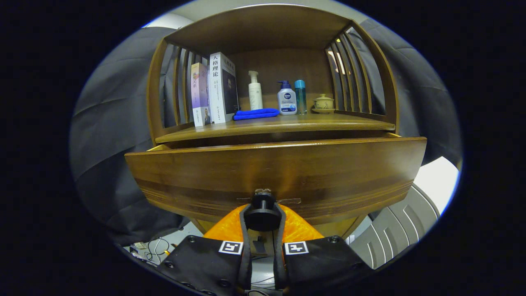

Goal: Pull open the drawer, take out the items inside it, and place them on the countertop above the cabinet.

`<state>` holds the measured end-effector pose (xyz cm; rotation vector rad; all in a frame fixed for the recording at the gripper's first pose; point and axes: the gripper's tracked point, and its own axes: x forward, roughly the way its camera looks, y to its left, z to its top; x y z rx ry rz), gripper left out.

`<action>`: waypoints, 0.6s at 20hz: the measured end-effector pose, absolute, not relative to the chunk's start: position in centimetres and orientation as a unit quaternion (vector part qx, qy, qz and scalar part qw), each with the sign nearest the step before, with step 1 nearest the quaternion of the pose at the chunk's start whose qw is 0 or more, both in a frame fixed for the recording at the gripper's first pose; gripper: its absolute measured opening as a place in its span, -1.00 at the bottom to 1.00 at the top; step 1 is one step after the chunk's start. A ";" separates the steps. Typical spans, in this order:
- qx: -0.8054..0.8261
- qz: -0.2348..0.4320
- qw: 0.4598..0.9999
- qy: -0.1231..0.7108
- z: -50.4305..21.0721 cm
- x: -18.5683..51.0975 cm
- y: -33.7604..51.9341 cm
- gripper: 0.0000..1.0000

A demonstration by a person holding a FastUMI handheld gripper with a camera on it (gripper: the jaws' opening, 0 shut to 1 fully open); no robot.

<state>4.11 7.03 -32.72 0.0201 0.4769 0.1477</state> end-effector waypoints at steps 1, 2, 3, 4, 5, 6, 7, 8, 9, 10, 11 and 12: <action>0.008 0.075 0.969 0.236 -32.7 3.7 7.0 -0.54; 0.005 0.080 0.968 0.237 -32.7 3.3 6.9 -0.54; 0.005 0.084 0.968 0.236 -32.6 2.7 6.9 -0.54; 0.006 0.086 0.968 0.234 -32.6 2.2 6.8 -0.54; 0.008 0.085 0.968 0.234 -32.6 1.7 6.8 -0.54; 0.007 0.083 0.968 0.235 -32.8 1.2 6.8 -0.54; 0.004 0.085 0.969 0.233 -32.8 0.8 6.8 -0.54; 0.000 0.086 0.969 0.231 -32.7 0.5 6.8 -0.54; -0.001 0.088 0.969 0.230 -32.7 0.1 6.8 -0.54; -0.001 0.090 0.968 0.232 -32.7 -0.4 6.9 -0.54; 0.000 0.090 0.969 0.232 -32.6 -0.7 6.8 -0.55; -0.001 0.092 0.968 0.234 -32.6 -0.9 6.7 -0.54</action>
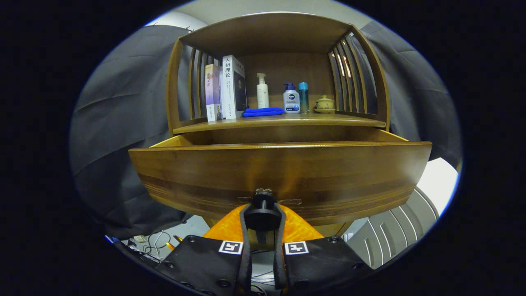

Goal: Pull open the drawer, take out the items inside it, and place them on the countertop above the cabinet.

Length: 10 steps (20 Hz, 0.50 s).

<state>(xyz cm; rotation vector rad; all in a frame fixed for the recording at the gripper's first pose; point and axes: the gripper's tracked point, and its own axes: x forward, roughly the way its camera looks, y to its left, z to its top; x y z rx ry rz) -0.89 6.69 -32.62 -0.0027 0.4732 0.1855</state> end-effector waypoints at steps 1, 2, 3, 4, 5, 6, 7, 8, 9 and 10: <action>-0.003 0.095 0.968 0.233 -32.6 -1.1 6.6 -0.54; -0.006 0.097 0.967 0.236 -32.6 -1.4 6.6 -0.54; -0.008 0.098 0.966 0.238 -32.6 -1.8 6.5 -0.54; -0.008 0.100 0.965 0.240 -32.6 -2.2 6.4 -0.54; -0.008 0.102 0.965 0.243 -32.5 -2.6 6.4 -0.54; -0.010 0.102 0.964 0.243 -32.6 -2.9 6.3 -0.54; -0.013 0.104 0.964 0.243 -32.5 -3.2 6.3 -0.54; -0.016 0.107 0.964 0.243 -32.5 -3.6 6.3 -0.54; -0.016 0.109 0.963 0.244 -32.5 -3.9 6.4 -0.54; -0.015 0.111 0.963 0.246 -32.5 -4.3 6.5 -0.54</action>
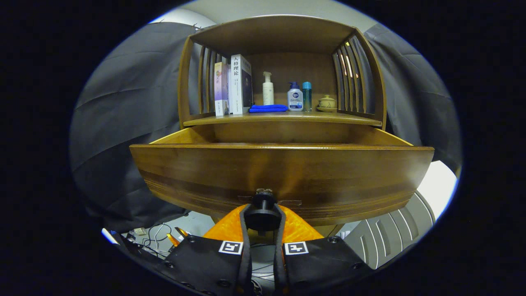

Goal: Pull open the drawer, take out the items inside it, and place them on the countertop above the cabinet.

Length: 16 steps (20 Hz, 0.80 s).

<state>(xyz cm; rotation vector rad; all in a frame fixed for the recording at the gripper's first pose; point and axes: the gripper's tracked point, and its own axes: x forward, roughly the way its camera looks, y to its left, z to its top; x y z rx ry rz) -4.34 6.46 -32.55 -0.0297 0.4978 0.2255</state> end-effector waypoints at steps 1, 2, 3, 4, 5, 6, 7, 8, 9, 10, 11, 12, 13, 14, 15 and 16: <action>-0.013 0.112 0.962 0.247 -32.5 -4.6 6.5 -0.54; -0.014 0.113 0.962 0.247 -32.5 -4.9 6.5 -0.54; -0.015 0.114 0.962 0.247 -32.5 -5.1 6.5 -0.54; -0.016 0.113 0.962 0.247 -32.4 -5.3 6.6 -0.54; -0.016 0.112 0.962 0.249 -32.3 -5.3 6.6 -0.54; -0.015 0.113 0.961 0.251 -32.3 -5.4 6.7 -0.54; -0.012 0.113 0.961 0.254 -32.2 -5.5 6.7 -0.54; -0.010 0.113 0.960 0.255 -32.1 -5.6 6.7 -0.54; -0.011 0.111 0.960 0.256 -32.1 -5.6 6.7 -0.53; -0.012 0.109 0.960 0.257 -32.0 -5.6 6.7 -0.53; -0.014 0.110 0.959 0.260 -32.1 -5.5 6.8 -0.47; -0.015 0.111 0.959 0.262 -32.1 -5.7 6.8 -0.36; -0.012 0.116 0.958 0.264 -31.9 -5.7 6.9 -0.25; -0.009 0.117 0.959 0.259 -31.2 -5.8 6.9 -0.08; -0.004 0.120 0.961 0.250 -30.3 -5.8 6.8 0.09; -0.001 0.127 0.962 0.244 -29.4 -5.9 7.0 0.27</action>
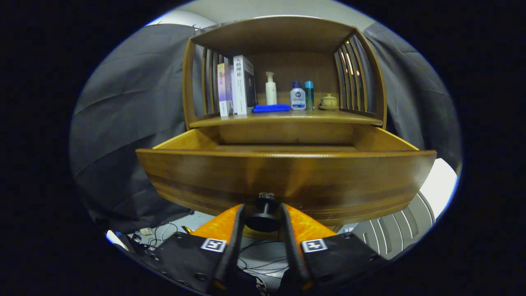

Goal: Pull open the drawer, take out the items inside it, and place them on the countertop above the cabinet.

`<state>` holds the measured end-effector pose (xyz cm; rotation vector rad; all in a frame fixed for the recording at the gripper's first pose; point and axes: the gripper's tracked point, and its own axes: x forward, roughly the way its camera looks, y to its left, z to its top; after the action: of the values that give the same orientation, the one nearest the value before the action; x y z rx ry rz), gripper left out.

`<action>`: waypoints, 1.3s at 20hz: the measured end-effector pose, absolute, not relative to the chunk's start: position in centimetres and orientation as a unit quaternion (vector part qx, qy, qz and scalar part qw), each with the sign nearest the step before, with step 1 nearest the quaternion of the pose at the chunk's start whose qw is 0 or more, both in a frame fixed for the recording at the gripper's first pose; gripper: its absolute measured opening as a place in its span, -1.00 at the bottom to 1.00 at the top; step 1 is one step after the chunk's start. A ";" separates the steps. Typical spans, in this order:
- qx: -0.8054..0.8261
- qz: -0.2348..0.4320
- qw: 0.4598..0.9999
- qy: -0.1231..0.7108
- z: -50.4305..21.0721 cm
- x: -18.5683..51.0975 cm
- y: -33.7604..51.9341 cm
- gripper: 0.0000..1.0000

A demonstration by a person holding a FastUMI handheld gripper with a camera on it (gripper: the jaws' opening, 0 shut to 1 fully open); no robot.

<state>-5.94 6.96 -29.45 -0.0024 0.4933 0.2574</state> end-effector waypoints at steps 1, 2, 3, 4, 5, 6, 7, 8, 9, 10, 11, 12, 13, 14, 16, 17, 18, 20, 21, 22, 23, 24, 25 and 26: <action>-0.003 0.134 0.961 0.242 -28.6 -6.1 6.9 0.44; -0.006 0.141 0.959 0.245 -27.8 -6.3 6.6 0.62; -0.006 0.147 0.959 0.243 -26.7 -6.4 6.3 0.79; -0.004 0.148 0.960 0.237 -25.4 -6.3 5.9 0.97; 0.001 0.147 0.963 0.227 -23.9 -6.1 5.5 0.97; 0.004 0.148 0.965 0.218 -22.4 -5.7 5.2 0.97; 0.003 0.150 0.966 0.210 -21.1 -5.2 4.9 0.96; -0.002 0.148 0.967 0.205 -19.8 -4.5 4.5 0.96; -0.009 0.145 0.969 0.200 -18.7 -3.7 3.8 0.95; -0.019 0.139 0.971 0.196 -17.7 -2.8 3.3 0.95; -0.028 0.133 0.971 0.195 -17.0 -1.9 2.8 0.95; -0.031 0.132 0.971 0.196 -16.2 -1.0 2.6 0.95; -0.031 0.135 0.970 0.199 -15.7 -0.3 2.7 0.95; -0.030 0.138 0.968 0.206 -15.2 0.6 2.8 0.95; -0.029 0.145 0.964 0.223 -14.9 2.3 3.0 0.95; -0.027 0.149 0.962 0.229 -14.9 3.4 3.2 0.95; -0.024 0.151 0.958 0.242 -15.2 4.3 3.4 0.95; -0.009 0.163 0.945 0.282 -16.4 5.5 4.2 0.95; -0.002 0.165 0.940 0.298 -16.8 6.3 4.5 0.96; 0.003 0.169 0.933 0.318 -17.4 6.8 4.9 0.96; 0.008 0.171 0.926 0.337 -18.2 7.3 5.2 0.96; 0.007 0.167 0.919 0.357 -19.1 7.8 5.3 0.95; 0.003 0.167 0.912 0.375 -20.0 8.0 5.4 0.96; -0.001 0.171 0.903 0.393 -20.8 8.2 5.6 0.96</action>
<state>8.25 5.64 -20.75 -0.0025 0.8132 0.3533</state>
